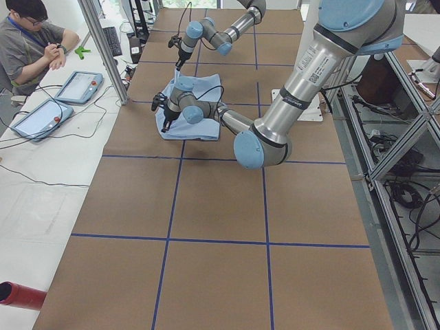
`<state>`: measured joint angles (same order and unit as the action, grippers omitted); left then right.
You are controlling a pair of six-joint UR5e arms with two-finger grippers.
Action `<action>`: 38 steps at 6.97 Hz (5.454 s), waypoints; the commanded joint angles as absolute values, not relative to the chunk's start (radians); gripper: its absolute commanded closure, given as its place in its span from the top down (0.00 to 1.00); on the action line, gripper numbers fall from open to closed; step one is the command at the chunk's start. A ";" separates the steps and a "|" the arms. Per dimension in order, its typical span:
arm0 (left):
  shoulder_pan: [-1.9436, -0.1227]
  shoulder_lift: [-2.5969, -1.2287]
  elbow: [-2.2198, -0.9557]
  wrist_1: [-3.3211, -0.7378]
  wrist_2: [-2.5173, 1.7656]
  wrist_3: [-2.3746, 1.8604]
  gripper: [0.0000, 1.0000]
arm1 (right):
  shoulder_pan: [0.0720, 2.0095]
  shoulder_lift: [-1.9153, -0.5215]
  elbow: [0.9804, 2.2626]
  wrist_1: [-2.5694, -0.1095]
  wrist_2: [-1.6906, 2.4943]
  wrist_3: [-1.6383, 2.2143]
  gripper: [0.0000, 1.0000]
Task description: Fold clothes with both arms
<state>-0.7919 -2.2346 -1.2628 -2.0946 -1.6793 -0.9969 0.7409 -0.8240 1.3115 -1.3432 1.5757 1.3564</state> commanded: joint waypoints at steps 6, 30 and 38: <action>-0.692 -1.886 -1.722 -2.135 -1.763 -0.941 1.00 | 0.738 -0.830 1.324 -1.243 1.582 1.250 1.00; -0.988 -2.254 -0.978 -2.384 -1.672 -0.572 1.00 | 0.720 -0.807 1.347 -1.243 1.582 1.308 1.00; -0.973 -2.161 -1.172 -2.388 -1.775 -0.643 1.00 | 0.526 -0.663 1.192 -1.259 1.568 1.778 0.52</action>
<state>-0.9740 -2.1617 -1.1728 -2.3879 -1.7759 -0.6417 0.5443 -0.6633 1.2062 -1.2579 1.5689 1.7596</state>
